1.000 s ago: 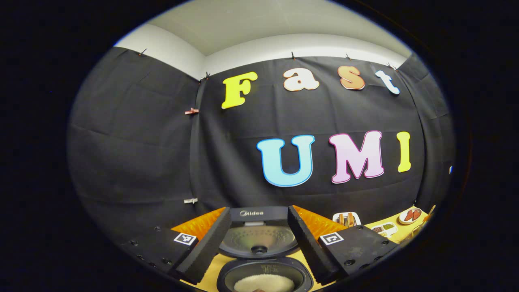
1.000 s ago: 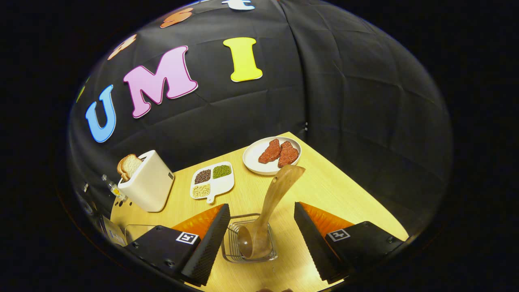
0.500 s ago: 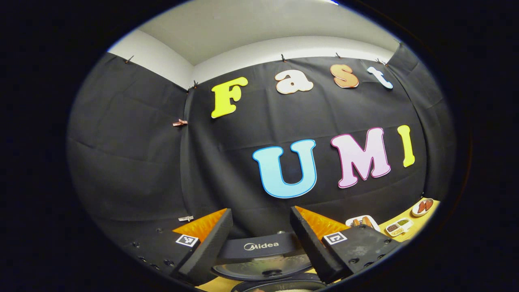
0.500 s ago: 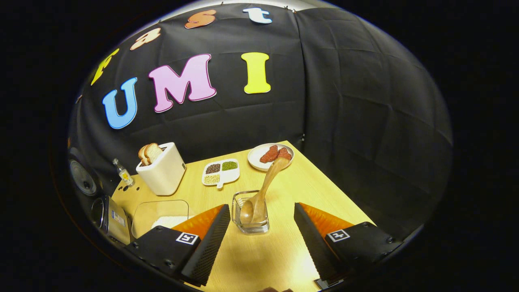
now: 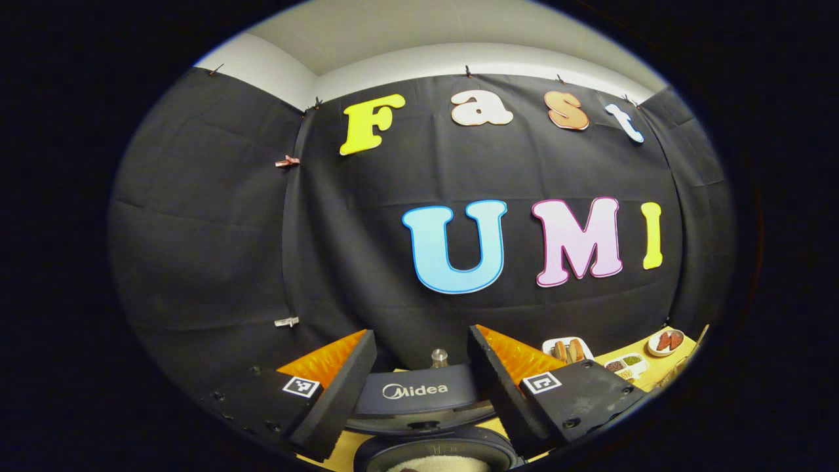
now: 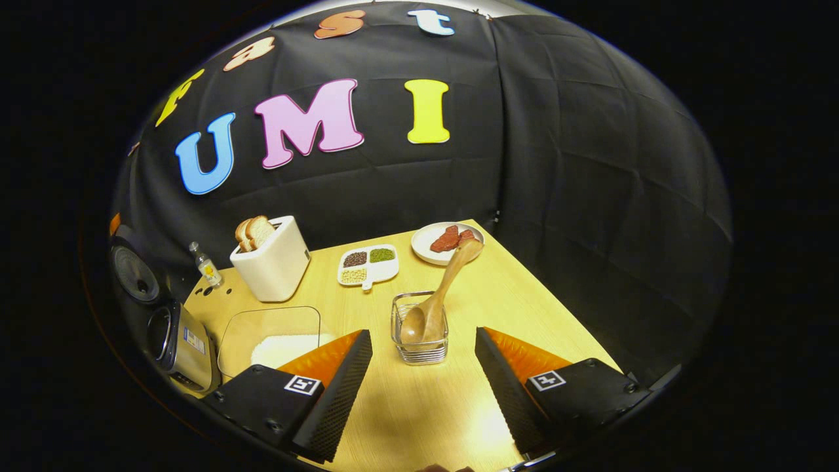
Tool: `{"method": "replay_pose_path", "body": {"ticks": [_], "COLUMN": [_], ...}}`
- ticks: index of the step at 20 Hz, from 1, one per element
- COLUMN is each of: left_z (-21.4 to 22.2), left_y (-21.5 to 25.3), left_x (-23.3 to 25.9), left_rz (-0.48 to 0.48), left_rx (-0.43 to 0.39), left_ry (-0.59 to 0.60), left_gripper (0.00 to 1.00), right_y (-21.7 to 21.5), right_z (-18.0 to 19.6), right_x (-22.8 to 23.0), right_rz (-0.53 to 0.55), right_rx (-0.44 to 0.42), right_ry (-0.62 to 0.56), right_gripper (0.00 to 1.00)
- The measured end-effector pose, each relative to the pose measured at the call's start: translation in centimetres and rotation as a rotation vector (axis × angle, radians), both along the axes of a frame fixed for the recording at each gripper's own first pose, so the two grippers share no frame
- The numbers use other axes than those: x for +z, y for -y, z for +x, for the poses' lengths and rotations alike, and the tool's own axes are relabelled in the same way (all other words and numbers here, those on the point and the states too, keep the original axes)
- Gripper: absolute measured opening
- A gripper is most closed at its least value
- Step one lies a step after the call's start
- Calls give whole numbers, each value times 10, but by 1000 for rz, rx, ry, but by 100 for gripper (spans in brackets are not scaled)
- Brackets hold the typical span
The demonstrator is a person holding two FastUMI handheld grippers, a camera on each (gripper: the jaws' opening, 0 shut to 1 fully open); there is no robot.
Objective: Close the left gripper, press the button to open the rice cooker; take a wooden spoon from the chopstick holder with the right hand, scoop a spoonful of rice and pour it into the rice cooker, then put the wooden spoon back into the chopstick holder.
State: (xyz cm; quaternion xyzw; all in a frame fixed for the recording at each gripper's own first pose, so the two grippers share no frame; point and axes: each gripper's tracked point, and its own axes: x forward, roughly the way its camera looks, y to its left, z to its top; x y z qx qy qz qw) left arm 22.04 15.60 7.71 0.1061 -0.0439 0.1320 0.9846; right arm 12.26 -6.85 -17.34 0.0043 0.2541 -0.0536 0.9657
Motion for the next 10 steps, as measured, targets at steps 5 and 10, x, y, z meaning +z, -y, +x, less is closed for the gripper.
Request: {"method": "replay_pose_path", "body": {"ticks": [5,10], "left_z": [-46,-85], "left_y": [12,24], "left_x": [-40,-90], "left_rz": [-94,-169], "left_rx": [53,115], "left_ry": [-150,-283], "left_gripper": [97,98], "right_y": [-25,-32], "right_z": [4,-4], "right_x": [-18,-39], "right_rz": [24,18], "right_rx": [71,139], "right_ry": [-39,-94], "right_gripper": [99,99]}}
